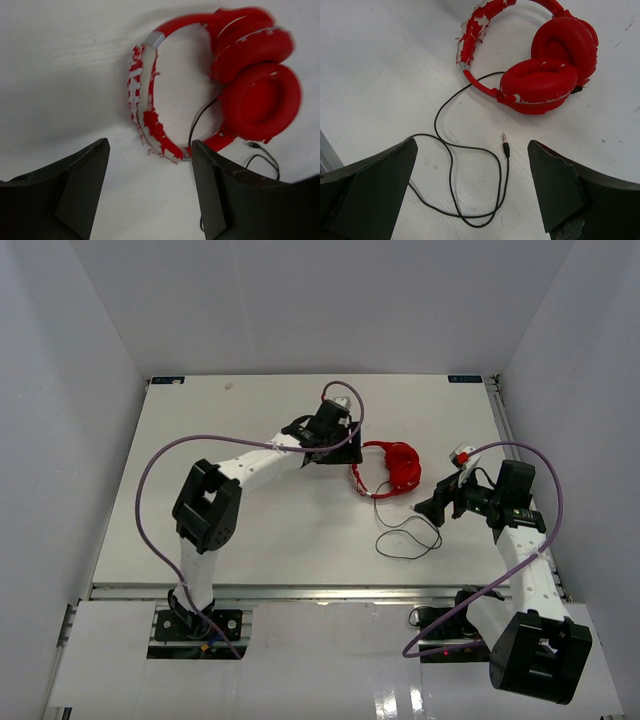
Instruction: Wrap the headphones
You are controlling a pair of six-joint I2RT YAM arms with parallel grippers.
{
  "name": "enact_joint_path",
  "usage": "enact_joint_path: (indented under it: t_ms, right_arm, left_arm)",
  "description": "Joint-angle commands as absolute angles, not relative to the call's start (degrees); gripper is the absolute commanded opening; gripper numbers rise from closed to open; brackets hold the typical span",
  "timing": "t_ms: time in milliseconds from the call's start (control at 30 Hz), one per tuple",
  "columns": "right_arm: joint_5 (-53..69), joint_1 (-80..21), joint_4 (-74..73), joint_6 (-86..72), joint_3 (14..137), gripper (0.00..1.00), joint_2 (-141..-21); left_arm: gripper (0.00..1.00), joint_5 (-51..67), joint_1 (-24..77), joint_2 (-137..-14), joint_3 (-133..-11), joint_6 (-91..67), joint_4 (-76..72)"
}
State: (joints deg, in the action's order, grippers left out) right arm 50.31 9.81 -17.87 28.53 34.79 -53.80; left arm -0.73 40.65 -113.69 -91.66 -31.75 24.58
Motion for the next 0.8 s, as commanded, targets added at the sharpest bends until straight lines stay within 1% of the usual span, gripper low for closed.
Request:
enact_joint_path:
  t_ms: [0,167,433,567,767]
  right_arm:
    - [51.9,10.5,-17.3,28.4,35.4,0.98,-52.9]
    - [51.6,10.6,-17.3,28.4,35.4,0.98,-52.6]
    - [51.2,10.7,-17.3,28.6,35.2,0.98,-52.7]
    - [50.9,10.7,-17.3,28.8,35.1,0.98,-52.8]
    - [51.5,11.7,-17.3,29.0,34.8,0.98,-52.9]
  left_arm:
    - [0.77,-11.1,43.6,-120.7,-104.2,-34.6,36.2]
    - [0.75,-11.5,43.9,-124.0,-105.3,-37.0,36.1]
    - [0.66,-11.1,45.0,-127.0,-104.0,-38.7,33.3]
    - [0.61,-13.1,45.4,-127.9,-102.9,-39.0,31.6]
    - [0.58,-16.7,46.0,-129.6,-102.6,-37.5,31.6]
